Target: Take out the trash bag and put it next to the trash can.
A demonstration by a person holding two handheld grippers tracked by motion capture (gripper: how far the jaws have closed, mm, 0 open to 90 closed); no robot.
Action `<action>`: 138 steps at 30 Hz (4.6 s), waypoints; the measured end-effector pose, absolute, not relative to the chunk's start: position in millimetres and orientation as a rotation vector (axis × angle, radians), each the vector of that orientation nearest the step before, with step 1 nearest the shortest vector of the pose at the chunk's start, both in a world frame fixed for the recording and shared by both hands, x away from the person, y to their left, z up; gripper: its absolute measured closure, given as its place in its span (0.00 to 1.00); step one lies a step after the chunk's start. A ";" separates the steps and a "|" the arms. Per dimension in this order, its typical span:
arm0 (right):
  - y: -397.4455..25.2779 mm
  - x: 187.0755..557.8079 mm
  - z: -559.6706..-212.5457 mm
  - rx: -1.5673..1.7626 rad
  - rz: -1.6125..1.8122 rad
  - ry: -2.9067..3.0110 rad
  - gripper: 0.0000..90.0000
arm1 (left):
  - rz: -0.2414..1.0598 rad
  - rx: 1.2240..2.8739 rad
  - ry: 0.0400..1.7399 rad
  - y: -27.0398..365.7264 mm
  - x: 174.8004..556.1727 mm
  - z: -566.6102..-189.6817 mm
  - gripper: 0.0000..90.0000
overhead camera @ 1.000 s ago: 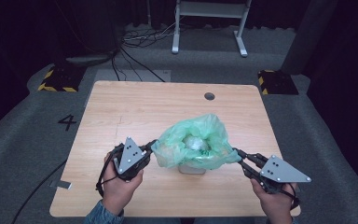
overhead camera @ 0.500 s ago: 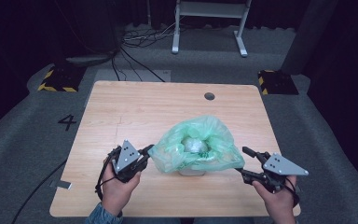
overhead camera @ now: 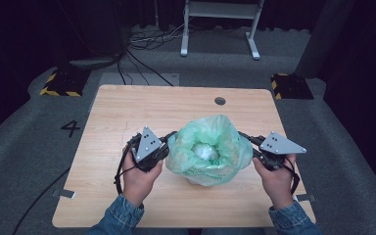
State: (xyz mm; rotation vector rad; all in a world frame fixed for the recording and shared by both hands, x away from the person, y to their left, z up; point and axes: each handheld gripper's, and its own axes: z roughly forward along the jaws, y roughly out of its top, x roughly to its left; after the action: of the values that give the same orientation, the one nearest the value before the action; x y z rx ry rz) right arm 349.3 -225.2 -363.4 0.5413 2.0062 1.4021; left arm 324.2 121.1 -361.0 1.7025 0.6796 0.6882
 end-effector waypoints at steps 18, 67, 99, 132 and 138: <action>-250.2 313.5 -384.9 0.539 1.524 2.097 0.85 | 0.456 1.700 0.712 134.9 305.6 -387.4 0.93; -137.7 359.6 -354.4 0.448 1.469 2.413 0.99 | 0.402 1.634 0.605 99.4 308.5 -353.7 0.48; -171.2 357.0 -284.4 0.479 1.704 2.175 0.99 | 0.639 1.706 0.920 188.8 280.5 -394.9 0.35; -218.8 342.7 -198.5 0.490 1.684 1.974 0.99 | 0.608 1.843 1.013 215.5 290.2 -415.6 0.25; -241.1 347.6 -199.1 0.553 1.632 1.952 0.99 | 0.619 1.883 1.019 220.2 290.5 -419.9 0.24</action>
State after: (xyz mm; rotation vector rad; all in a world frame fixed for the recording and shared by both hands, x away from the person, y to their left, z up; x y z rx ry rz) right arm 347.6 -241.1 -199.1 0.5528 1.9523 1.6323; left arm 290.5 220.2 -419.9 1.8832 1.0188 0.6187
